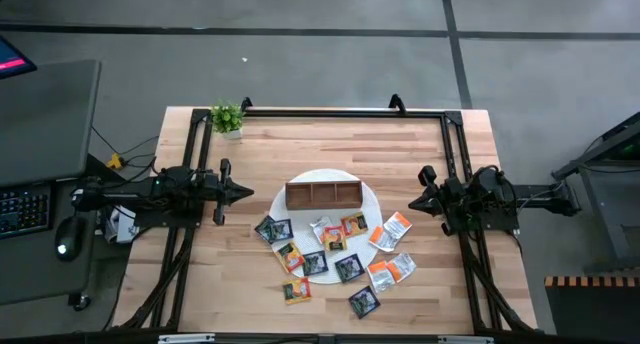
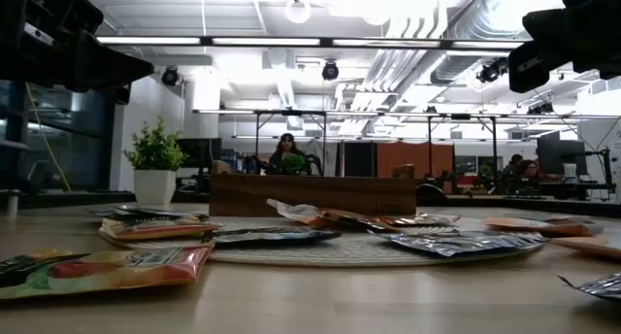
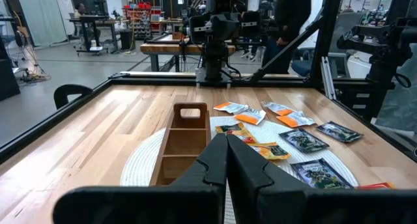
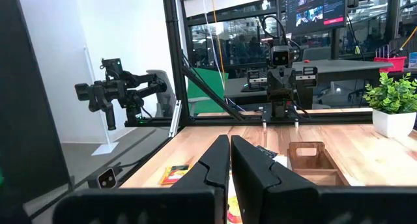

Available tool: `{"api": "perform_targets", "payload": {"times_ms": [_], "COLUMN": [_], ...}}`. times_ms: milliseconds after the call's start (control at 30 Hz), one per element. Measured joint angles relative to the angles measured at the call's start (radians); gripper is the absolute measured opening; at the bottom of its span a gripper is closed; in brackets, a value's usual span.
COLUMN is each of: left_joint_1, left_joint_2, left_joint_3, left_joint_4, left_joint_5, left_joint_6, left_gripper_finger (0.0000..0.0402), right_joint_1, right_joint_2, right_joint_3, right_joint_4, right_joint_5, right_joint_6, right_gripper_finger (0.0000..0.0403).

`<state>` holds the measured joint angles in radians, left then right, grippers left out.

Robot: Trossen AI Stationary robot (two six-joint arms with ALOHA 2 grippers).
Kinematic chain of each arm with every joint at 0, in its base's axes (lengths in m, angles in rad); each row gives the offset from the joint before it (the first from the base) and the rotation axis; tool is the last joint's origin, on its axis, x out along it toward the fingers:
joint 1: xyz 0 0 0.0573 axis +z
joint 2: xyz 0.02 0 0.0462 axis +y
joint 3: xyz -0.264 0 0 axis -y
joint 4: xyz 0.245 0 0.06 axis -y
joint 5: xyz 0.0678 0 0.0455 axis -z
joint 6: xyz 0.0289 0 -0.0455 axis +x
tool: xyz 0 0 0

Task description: Pick & Place Tea

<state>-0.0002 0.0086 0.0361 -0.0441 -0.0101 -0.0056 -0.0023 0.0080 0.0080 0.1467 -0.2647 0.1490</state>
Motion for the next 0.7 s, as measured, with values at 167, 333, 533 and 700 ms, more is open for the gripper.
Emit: {"api": "perform_targets", "payload": {"times_ms": [167, 333, 533, 700], "left_joint_1": [0.0, 0.0, 0.0, 0.0], "left_joint_2": [0.0, 0.0, 0.0, 0.0], "left_joint_3": [0.0, 0.0, 0.0, 0.0], "left_joint_4": [0.0, 0.0, 0.0, 0.0], "left_joint_5": [0.0, 0.0, 0.0, 0.0], "left_joint_6": [0.0, 0.0, 0.0, 0.0], "left_gripper_finger": [0.0001, 0.0001, 0.0001, 0.0001], "right_joint_1": [0.0, 0.0, 0.0, 0.0], "right_joint_2": [0.0, 0.0, 0.018, 0.087], "right_joint_3": [0.0, 0.0, 0.044, 0.173], "right_joint_4": [0.002, 0.023, -0.023, -0.248], "right_joint_5": [0.0, 0.035, 0.094, 0.182], "right_joint_6": [0.03, 0.068, 0.036, -0.015], "right_gripper_finger": [0.0012, 0.0012, 0.0014, 0.0041]}}
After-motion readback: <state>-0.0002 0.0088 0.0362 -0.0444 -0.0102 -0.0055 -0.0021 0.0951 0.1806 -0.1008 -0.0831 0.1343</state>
